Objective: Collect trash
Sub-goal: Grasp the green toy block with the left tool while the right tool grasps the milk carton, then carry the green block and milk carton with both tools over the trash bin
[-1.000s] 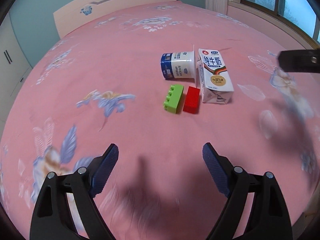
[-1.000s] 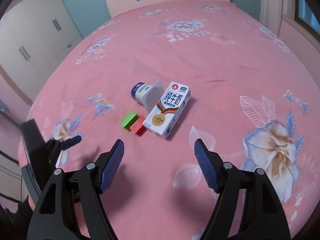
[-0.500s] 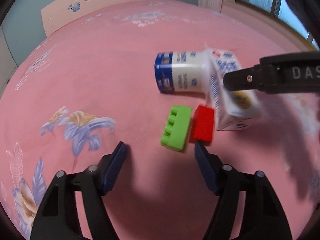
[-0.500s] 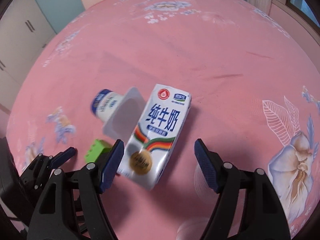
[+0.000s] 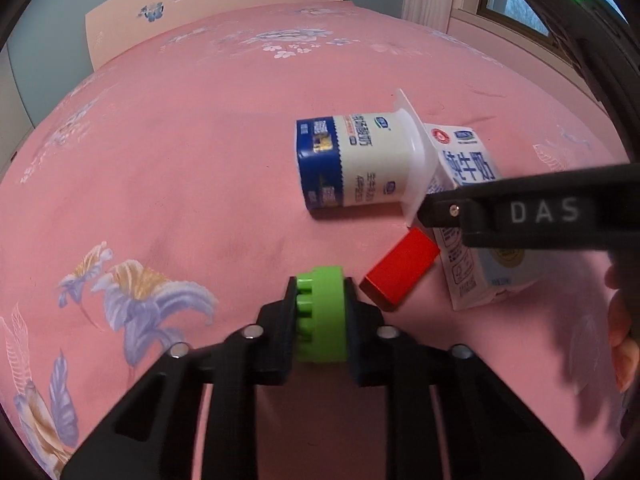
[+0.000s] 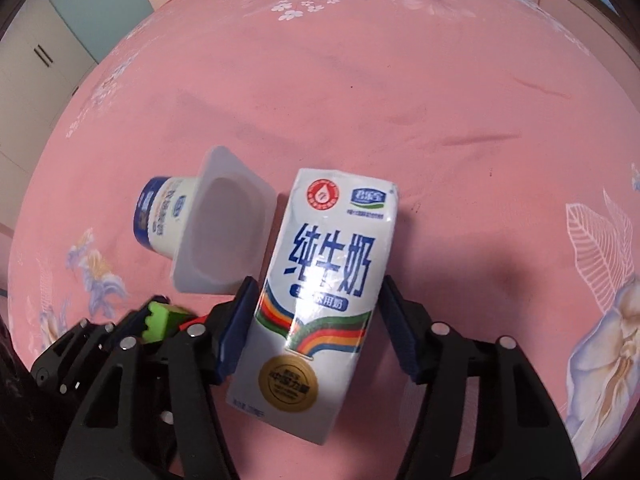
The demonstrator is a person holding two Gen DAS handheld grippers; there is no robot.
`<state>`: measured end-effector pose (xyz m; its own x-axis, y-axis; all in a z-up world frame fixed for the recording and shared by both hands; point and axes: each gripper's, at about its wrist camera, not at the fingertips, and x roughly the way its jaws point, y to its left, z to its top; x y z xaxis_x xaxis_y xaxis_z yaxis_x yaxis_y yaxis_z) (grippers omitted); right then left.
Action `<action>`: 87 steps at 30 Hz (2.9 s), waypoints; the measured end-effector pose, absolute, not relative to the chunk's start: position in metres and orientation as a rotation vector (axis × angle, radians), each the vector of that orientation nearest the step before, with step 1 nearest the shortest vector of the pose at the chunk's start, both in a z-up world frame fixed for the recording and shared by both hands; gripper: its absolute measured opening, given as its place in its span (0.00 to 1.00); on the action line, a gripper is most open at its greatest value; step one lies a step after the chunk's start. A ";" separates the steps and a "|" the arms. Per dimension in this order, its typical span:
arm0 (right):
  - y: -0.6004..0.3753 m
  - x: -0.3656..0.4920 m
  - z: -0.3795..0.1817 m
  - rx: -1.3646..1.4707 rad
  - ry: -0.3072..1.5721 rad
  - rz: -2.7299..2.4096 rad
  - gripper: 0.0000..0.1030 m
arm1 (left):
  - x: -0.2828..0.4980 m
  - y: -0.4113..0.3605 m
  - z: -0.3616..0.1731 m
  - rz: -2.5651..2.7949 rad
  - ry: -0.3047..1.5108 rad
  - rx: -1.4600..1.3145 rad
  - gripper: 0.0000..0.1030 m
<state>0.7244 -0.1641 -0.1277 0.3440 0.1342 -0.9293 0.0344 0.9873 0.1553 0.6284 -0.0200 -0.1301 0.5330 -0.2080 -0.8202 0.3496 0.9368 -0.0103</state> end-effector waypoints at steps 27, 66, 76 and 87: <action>-0.174 0.552 0.052 -0.005 0.927 0.211 0.47 | 0.474 -0.011 0.031 -0.200 0.806 0.233 0.22; -0.175 0.286 0.235 -0.113 0.621 0.385 0.47 | 0.237 -0.014 0.173 -0.120 0.558 0.282 0.22; -0.171 0.274 0.182 -0.124 0.708 0.437 0.47 | 0.225 -0.006 0.120 -0.139 0.673 0.294 0.22; -0.159 0.256 0.102 -0.137 0.845 0.491 0.47 | 0.223 0.003 0.048 -0.170 0.835 0.259 0.22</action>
